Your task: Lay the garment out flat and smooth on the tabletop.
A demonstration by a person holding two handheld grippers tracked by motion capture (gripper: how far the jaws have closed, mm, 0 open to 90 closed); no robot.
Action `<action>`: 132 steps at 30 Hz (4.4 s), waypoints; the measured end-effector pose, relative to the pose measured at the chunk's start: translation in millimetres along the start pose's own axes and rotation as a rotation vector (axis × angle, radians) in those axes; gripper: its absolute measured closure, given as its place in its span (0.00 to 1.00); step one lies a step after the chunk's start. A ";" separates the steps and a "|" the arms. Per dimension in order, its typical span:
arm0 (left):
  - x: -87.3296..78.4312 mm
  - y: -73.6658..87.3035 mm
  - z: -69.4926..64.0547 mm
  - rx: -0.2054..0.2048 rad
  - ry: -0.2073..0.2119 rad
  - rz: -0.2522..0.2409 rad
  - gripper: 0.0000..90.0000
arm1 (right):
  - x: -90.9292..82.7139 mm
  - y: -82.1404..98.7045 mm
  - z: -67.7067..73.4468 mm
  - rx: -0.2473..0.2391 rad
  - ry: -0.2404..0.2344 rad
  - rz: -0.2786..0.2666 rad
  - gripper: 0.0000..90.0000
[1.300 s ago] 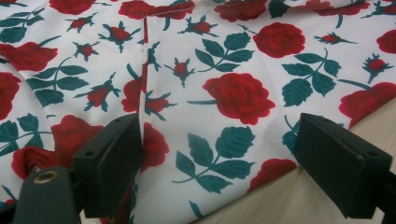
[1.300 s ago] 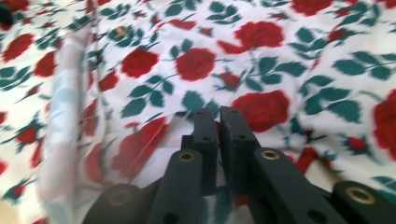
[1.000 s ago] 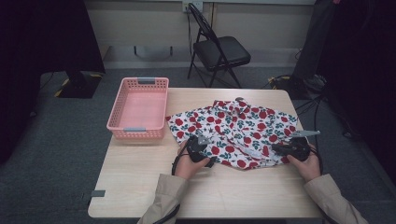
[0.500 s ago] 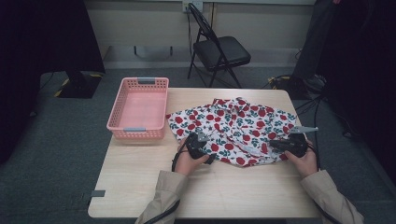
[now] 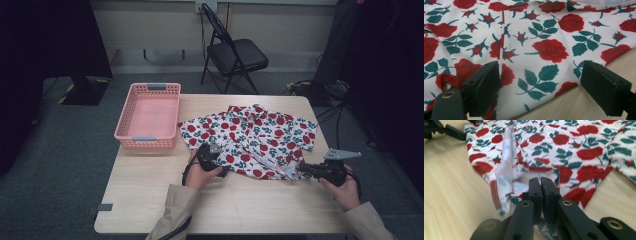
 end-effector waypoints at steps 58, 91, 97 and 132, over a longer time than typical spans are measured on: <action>1.2 -2.7 5.5 -0.030 0.028 0.005 0.17 | 44.9 -5.1 -27.8 -0.052 0.168 0.082 0.34; -3.7 -24.6 13.2 0.004 0.076 -0.010 0.99 | 45.0 -5.1 -28.6 -0.041 0.169 0.085 0.33; -19.7 -5.4 6.0 -0.021 0.117 0.009 0.99 | 44.9 -5.0 -28.5 -0.041 0.169 0.086 0.33; -9.7 -15.7 18.5 -0.037 0.023 0.017 0.91 | 44.8 -5.0 -28.5 -0.041 0.170 0.086 0.33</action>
Point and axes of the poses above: each handheld gripper's, and its own axes: x roughly forward along the jaws, y roughly out of its underside, z roughly to its left, the point moved 1 cm from there along x, roughly forward along the jaws, and after that the axes turned 5 degrees about -y, right-handed, at the moved point
